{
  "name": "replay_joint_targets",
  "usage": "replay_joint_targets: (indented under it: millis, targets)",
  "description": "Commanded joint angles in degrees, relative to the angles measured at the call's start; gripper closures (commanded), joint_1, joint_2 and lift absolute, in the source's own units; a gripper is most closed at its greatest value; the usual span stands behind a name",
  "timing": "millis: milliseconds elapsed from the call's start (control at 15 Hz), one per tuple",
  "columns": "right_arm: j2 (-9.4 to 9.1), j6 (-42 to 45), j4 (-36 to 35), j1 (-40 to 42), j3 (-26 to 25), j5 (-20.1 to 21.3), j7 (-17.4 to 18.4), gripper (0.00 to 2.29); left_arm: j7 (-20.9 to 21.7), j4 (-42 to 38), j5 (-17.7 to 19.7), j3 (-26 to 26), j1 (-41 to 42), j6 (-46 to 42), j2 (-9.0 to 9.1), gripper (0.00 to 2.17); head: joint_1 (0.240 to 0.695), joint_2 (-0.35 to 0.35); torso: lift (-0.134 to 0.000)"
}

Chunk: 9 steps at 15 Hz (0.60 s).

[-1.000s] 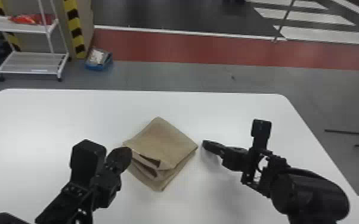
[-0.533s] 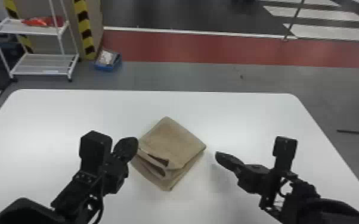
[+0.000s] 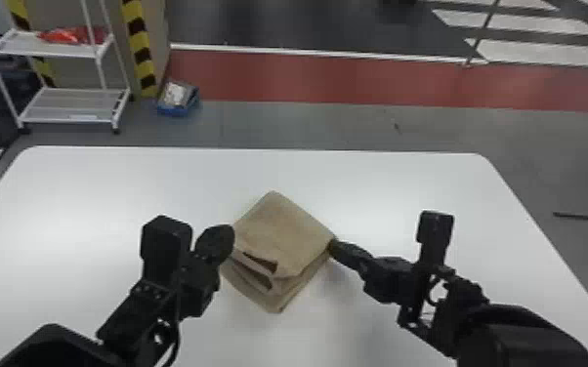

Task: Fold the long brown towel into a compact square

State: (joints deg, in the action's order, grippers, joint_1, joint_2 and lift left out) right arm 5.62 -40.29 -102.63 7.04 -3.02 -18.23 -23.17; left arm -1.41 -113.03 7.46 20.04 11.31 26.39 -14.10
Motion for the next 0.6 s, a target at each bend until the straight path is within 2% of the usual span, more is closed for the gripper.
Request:
replay_joint_targets:
  millis: [0, 133, 267, 400, 533]
  targets:
    - [-0.96, 0.4, 4.6, -3.7, 2.8, 0.7, 0.1, 2.18, 0.0, -0.3, 0.0, -0.4, 0.5, -0.6, -0.22, 2.11, 0.695, -0.096, -0.114]
    - [-2.28, 2.0, 7.4, -6.1, 4.3, 2.2, 0.7, 2.19, 0.1, -0.8, 0.0, -1.1, 1.2, -1.5, -0.57, 2.11, 0.695, -0.056, -0.114]
    - [-2.46, 5.2, 10.0, -8.4, 5.3, 3.7, 0.7, 2.19, 0.1, -1.0, 0.0, -1.1, 1.2, -1.5, -0.57, 2.11, 0.695, -0.035, -0.114]
    - [-2.46, 5.3, 9.9, -8.9, 5.6, 4.5, 0.1, 2.19, 0.1, -0.7, 0.0, -1.4, 1.2, -1.6, -0.66, 2.11, 0.695, -0.024, -0.114]
    - [-1.75, 5.9, 6.3, -5.5, 3.1, 2.8, -0.7, 2.19, 0.1, 1.3, 0.0, -2.3, 0.9, -3.6, -0.66, 2.11, 0.695, -0.016, -0.114]
